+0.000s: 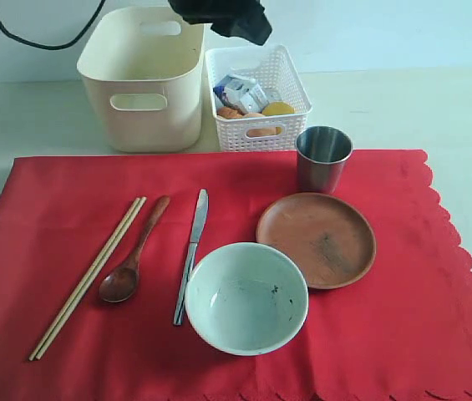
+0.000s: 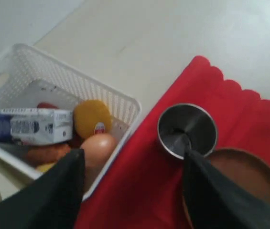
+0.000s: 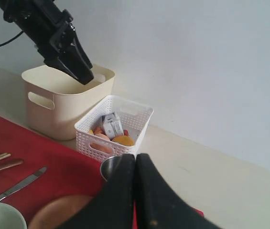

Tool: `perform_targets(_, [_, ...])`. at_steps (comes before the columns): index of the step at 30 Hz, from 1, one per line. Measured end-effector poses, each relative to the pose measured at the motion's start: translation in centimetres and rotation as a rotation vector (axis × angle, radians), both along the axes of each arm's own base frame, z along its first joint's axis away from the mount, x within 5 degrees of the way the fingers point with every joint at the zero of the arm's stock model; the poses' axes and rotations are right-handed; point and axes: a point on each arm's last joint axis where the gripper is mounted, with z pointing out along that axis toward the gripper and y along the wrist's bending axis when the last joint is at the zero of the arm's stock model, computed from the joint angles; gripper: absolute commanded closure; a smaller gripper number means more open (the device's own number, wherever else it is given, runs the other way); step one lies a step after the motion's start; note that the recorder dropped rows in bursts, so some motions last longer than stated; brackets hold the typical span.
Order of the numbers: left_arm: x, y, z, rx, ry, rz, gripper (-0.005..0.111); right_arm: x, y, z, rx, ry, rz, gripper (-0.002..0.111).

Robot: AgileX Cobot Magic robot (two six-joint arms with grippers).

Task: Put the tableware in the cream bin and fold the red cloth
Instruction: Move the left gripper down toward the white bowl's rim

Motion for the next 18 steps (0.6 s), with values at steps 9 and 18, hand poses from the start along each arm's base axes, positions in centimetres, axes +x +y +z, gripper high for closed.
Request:
perform_targets(9, [-1.2,2.7,0.6,0.137,0.167,0.127,0.049,0.0,0.0,0.0,0.002,0.001,0.0,0.108])
perform_targets(18, [-2.2,5.5,2.4,0.165,0.229,0.189,0.049,0.0,0.0,0.0,0.001,0.002,0.0,0.108])
